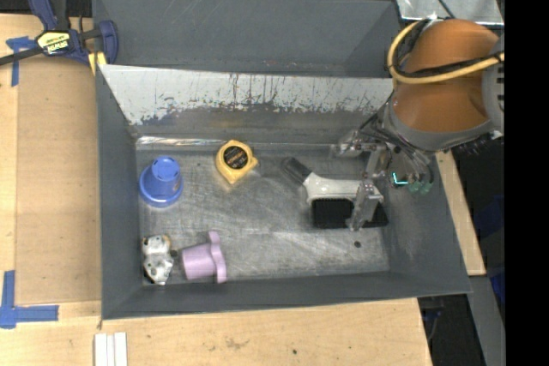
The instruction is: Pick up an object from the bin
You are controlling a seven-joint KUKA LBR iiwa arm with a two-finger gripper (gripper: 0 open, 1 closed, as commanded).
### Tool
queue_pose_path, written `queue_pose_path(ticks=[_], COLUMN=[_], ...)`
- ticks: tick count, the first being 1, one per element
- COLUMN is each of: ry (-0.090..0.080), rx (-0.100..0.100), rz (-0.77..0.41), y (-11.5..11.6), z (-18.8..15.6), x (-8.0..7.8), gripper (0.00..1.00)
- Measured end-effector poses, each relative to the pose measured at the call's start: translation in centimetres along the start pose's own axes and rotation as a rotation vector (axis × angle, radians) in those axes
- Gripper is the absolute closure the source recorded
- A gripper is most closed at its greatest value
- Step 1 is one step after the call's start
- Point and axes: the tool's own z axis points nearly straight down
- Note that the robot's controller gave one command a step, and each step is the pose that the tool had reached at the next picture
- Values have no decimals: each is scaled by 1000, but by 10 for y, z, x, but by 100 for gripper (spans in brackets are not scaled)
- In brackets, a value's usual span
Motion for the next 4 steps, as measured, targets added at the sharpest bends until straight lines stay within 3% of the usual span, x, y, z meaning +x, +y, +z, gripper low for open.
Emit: queue_pose_path(ticks=[1,2,3,4], ry=[-8,-12,-12,-7], rx=[1,-1,-1,1], rz=[-2,101,101,-9], y=[0,-22,-21,-29], z=[-4,105,105,-4], x=[-2,-36,-36,-27], gripper=[0,100,100,100])
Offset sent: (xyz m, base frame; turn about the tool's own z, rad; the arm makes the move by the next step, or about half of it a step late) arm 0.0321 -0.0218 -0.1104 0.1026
